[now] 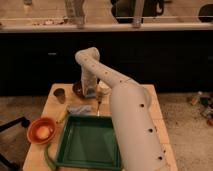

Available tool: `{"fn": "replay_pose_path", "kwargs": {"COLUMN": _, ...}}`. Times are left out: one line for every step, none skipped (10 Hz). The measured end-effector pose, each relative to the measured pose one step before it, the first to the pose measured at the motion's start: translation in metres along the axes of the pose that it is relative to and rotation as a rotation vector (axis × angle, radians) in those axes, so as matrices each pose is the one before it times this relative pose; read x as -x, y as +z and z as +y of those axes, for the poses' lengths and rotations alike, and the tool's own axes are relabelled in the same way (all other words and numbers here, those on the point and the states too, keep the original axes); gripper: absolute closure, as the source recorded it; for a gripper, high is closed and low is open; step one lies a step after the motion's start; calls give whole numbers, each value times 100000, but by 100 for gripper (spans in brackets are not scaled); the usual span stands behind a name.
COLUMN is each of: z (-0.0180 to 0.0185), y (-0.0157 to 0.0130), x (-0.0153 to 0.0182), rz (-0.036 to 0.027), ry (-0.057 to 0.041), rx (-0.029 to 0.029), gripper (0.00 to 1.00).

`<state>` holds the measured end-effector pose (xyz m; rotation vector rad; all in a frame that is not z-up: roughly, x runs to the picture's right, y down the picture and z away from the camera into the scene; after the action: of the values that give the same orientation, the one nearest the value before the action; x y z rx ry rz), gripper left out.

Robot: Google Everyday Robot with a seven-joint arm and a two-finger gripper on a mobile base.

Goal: Wipe purple bowl with sponge

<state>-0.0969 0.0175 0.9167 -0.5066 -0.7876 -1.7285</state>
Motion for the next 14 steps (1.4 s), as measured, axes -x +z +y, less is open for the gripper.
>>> {"fn": "replay_pose_path", "kwargs": {"z": -161, "y": 22, "x": -399, "rz": -144, "ry": -420, "rx": 271, "gripper": 100}}
{"fn": "replay_pose_path", "kwargs": {"z": -264, "y": 50, "x": -464, "rz": -230, "ry": -604, "rx": 231, "gripper": 100}}
{"fn": "replay_pose_path", "kwargs": {"z": -285, "y": 59, "x": -443, "rz": -273, "ry": -766, "rx": 329, "gripper": 100}}
{"fn": "replay_pose_path", "kwargs": {"z": -51, "y": 49, "x": -34, "rz": -133, "ry": -183, "rx": 90, "gripper": 100}}
{"fn": "replay_pose_path", "kwargs": {"z": 239, "y": 2, "x": 80, "rz": -160, "ry": 209, "rx": 194, "gripper": 100}}
{"fn": "replay_pose_path", "kwargs": {"z": 256, "y": -5, "x": 21, "rz": 86, "ry": 296, "rx": 30, "gripper": 100}}
{"fn": "replay_pose_path", "kwargs": {"z": -71, "y": -1, "x": -76, "rz": 303, "ry": -94, "rx": -147, "gripper": 100}}
{"fn": "replay_pose_path", "kwargs": {"z": 3, "y": 5, "x": 6, "rz": -16, "ry": 30, "rx": 61, "gripper": 100}}
{"fn": "replay_pose_path", "kwargs": {"z": 162, "y": -2, "x": 63, "rz": -163, "ry": 255, "rx": 170, "gripper": 100}}
{"fn": "replay_pose_path", "kwargs": {"z": -37, "y": 2, "x": 24, "rz": -95, "ry": -13, "rx": -40, "gripper": 100}}
{"fn": "replay_pose_path", "kwargs": {"z": 6, "y": 2, "x": -24, "rz": 105, "ry": 11, "rx": -31, "gripper": 100}}
{"fn": "replay_pose_path", "kwargs": {"z": 16, "y": -18, "x": 4, "rz": 1, "ry": 22, "rx": -4, "gripper": 100}}
{"fn": "replay_pose_path", "kwargs": {"z": -23, "y": -29, "x": -16, "rz": 84, "ry": -5, "rx": -23, "gripper": 100}}
{"fn": "replay_pose_path", "kwargs": {"z": -48, "y": 6, "x": -43, "rz": 138, "ry": -48, "rx": -46, "gripper": 100}}
